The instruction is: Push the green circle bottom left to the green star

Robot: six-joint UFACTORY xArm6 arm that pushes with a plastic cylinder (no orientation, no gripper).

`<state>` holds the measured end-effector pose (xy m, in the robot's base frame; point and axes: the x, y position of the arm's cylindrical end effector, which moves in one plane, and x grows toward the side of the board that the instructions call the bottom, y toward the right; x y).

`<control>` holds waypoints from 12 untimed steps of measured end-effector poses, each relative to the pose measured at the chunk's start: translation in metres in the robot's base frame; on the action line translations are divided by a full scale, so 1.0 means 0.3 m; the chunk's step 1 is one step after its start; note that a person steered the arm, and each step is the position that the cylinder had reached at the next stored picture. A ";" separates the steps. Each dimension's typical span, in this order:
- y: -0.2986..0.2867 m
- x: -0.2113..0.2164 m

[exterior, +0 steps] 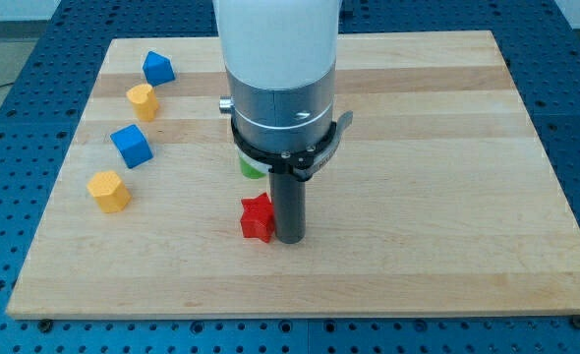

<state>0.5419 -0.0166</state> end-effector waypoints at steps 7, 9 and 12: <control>-0.153 -0.262; -0.310 -0.370; -0.503 -0.523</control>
<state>0.3851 -0.1677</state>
